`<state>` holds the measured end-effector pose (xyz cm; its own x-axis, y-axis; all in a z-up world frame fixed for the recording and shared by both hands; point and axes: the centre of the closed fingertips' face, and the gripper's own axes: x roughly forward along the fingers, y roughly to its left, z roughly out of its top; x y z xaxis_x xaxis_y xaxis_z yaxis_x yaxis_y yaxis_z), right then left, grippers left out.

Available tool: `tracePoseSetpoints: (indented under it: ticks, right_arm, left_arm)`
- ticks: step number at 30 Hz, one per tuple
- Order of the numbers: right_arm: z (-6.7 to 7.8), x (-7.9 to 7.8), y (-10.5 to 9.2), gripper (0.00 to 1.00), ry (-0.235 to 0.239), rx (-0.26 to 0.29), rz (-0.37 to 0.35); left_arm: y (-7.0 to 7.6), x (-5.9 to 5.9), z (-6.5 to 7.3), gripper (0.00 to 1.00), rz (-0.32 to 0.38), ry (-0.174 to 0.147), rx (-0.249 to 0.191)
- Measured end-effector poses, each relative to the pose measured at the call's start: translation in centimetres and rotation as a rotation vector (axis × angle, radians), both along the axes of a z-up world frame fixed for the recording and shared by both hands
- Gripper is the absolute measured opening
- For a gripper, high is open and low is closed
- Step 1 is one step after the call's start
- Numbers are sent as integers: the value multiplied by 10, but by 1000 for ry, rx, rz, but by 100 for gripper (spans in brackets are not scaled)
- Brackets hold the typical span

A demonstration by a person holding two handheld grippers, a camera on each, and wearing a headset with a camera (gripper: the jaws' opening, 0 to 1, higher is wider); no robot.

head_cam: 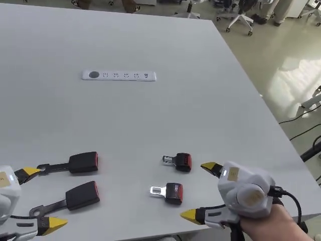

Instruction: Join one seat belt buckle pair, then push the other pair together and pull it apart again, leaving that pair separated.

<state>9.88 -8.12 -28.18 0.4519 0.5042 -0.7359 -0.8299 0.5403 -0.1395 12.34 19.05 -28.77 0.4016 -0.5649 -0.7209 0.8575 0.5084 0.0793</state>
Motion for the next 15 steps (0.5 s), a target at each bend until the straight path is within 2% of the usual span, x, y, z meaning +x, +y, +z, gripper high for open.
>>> tracePoseSetpoints:
  ticks: [9,15]
  right_arm:
    - [-17,5,10,67,39,-12,62]
    - [-34,9,14,63,73,-32,97]
  left_arm:
    - [-18,4,-21,64,-63,36,16]
    - [-30,4,-34,57,-118,68,27]
